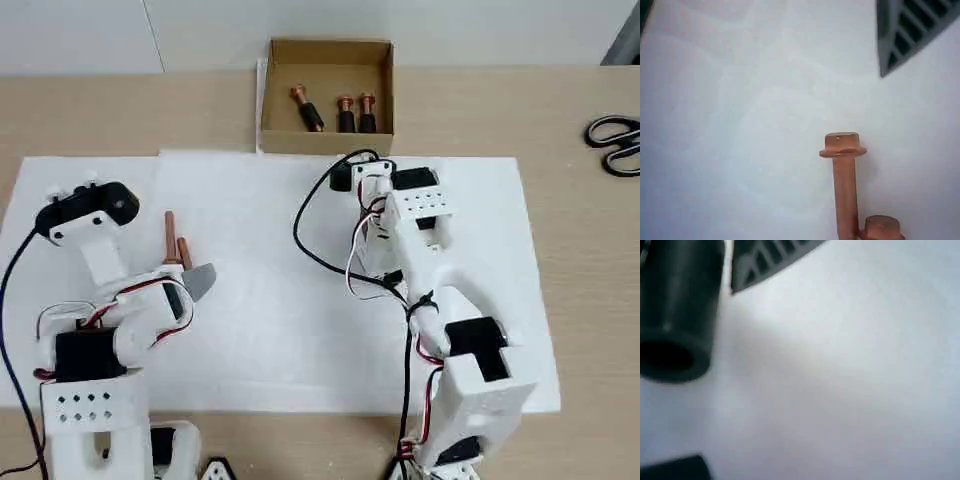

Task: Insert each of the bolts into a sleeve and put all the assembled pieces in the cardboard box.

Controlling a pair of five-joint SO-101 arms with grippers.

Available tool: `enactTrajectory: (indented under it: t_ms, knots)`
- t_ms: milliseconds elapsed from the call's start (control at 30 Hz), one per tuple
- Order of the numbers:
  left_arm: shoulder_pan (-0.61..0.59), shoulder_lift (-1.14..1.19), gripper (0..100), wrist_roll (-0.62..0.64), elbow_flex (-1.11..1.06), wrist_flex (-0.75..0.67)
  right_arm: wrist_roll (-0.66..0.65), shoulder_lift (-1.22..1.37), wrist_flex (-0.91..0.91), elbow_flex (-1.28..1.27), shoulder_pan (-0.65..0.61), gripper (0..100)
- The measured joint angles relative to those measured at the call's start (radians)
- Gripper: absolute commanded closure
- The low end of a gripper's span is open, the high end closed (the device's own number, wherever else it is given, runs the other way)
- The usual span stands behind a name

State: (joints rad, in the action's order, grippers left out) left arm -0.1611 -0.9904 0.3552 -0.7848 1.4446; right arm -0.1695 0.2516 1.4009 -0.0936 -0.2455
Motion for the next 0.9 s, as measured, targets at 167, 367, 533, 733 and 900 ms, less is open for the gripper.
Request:
enactTrajectory:
  t_ms: [167, 367, 533, 733, 900]
  knots:
    - [0.000, 0.000, 70, 0.000, 0.000, 0.000, 0.000, 0.000, -0.008, 0.000, 0.000, 88.3]
    - [0.000, 0.000, 70, 0.000, 0.000, 0.000, 0.000, 0.000, -0.051, 0.000, 0.000, 88.3]
    - [0.000, 0.000, 70, 0.000, 0.000, 0.000, 0.000, 0.029, -0.064, 0.002, 0.000, 88.3]
    - [0.000, 0.000, 70, 0.000, 0.000, 0.000, 0.000, 0.115, -0.086, 0.023, 0.005, 88.3]
    - [0.000, 0.000, 70, 0.000, 0.000, 0.000, 0.000, 0.137, -0.094, 0.032, 0.005, 89.0]
